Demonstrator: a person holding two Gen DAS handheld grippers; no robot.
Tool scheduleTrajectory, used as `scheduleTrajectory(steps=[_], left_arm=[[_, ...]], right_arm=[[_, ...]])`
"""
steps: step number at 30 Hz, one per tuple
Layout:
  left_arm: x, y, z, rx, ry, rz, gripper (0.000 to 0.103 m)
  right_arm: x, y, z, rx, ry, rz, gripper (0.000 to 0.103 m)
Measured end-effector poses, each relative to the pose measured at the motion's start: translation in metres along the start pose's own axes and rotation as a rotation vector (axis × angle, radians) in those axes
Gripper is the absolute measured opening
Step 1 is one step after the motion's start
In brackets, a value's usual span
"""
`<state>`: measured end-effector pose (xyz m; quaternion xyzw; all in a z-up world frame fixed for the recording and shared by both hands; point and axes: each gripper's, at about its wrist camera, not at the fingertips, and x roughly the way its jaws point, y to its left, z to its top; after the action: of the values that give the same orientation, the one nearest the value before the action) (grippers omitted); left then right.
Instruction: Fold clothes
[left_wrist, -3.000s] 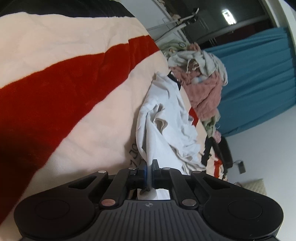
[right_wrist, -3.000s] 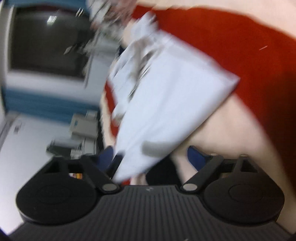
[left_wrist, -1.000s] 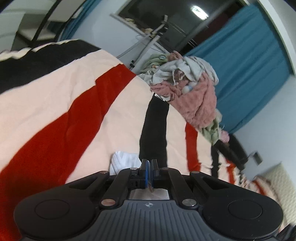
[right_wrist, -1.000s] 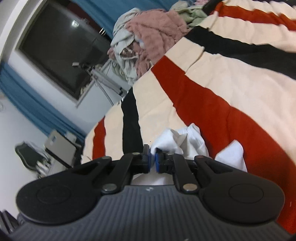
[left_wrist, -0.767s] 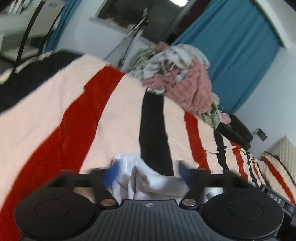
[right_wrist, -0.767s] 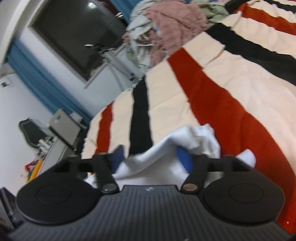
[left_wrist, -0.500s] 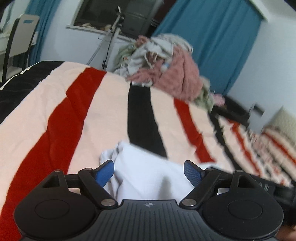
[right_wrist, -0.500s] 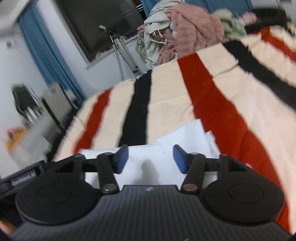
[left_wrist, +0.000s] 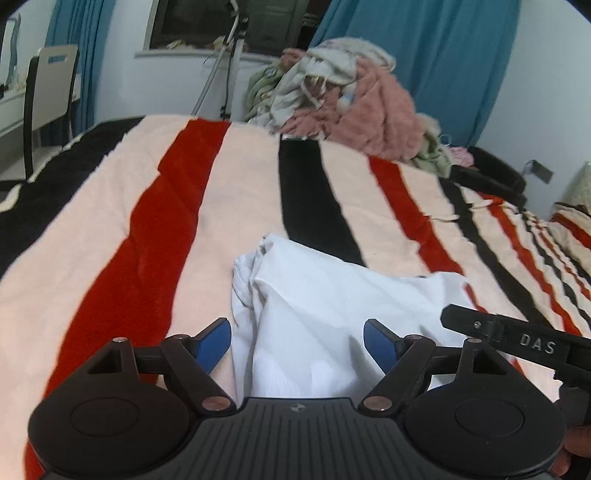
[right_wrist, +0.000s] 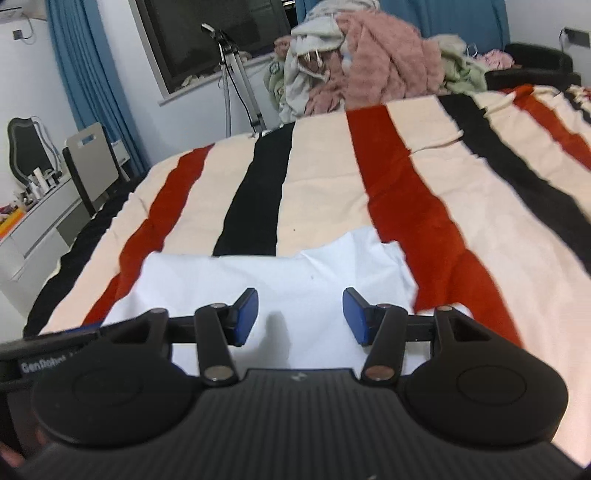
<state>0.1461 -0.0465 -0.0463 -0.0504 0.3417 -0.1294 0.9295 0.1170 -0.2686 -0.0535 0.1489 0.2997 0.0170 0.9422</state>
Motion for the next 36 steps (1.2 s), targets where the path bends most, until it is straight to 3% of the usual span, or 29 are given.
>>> scheduleTrajectory(steps=[6, 12, 16, 18, 22, 27, 29, 32, 34, 36], left_arm=[[-0.025, -0.003, -0.017, -0.022, 0.024, 0.028, 0.082], [-0.025, 0.011, -0.033, -0.104, 0.057, -0.006, 0.082], [-0.045, 0.016, -0.036, -0.150, 0.051, -0.031, 0.082], [-0.060, 0.019, -0.039, -0.186, 0.044, -0.073, 0.083], [-0.075, 0.024, -0.049, -0.294, 0.071, -0.226, 0.087], [-0.035, 0.039, -0.063, -0.492, 0.182, -0.338, 0.087], [-0.013, 0.050, -0.068, -0.600, 0.208, -0.360, 0.083], [-0.003, 0.068, -0.073, -0.753, 0.185, -0.389, 0.080], [-0.004, 0.073, -0.076, -0.789, 0.177, -0.377, 0.059], [-0.005, 0.075, -0.079, -0.808, 0.175, -0.366, 0.055]], right_arm=[[-0.039, 0.000, -0.027, 0.007, -0.001, -0.038, 0.055], [-0.030, 0.002, -0.045, -0.013, 0.050, -0.073, 0.054], [-0.029, 0.002, -0.046, -0.005, 0.052, -0.078, 0.054], [-0.030, 0.002, -0.047, -0.001, 0.052, -0.079, 0.054], [-0.031, 0.003, -0.047, 0.001, 0.052, -0.086, 0.054], [-0.032, 0.003, -0.047, 0.022, 0.049, -0.087, 0.054], [-0.032, 0.002, -0.048, 0.030, 0.048, -0.086, 0.054], [-0.035, 0.000, -0.047, 0.054, 0.045, -0.082, 0.053], [-0.043, -0.005, -0.045, 0.114, 0.030, -0.059, 0.055], [-0.054, -0.014, -0.044, 0.233, 0.011, 0.019, 0.056]])
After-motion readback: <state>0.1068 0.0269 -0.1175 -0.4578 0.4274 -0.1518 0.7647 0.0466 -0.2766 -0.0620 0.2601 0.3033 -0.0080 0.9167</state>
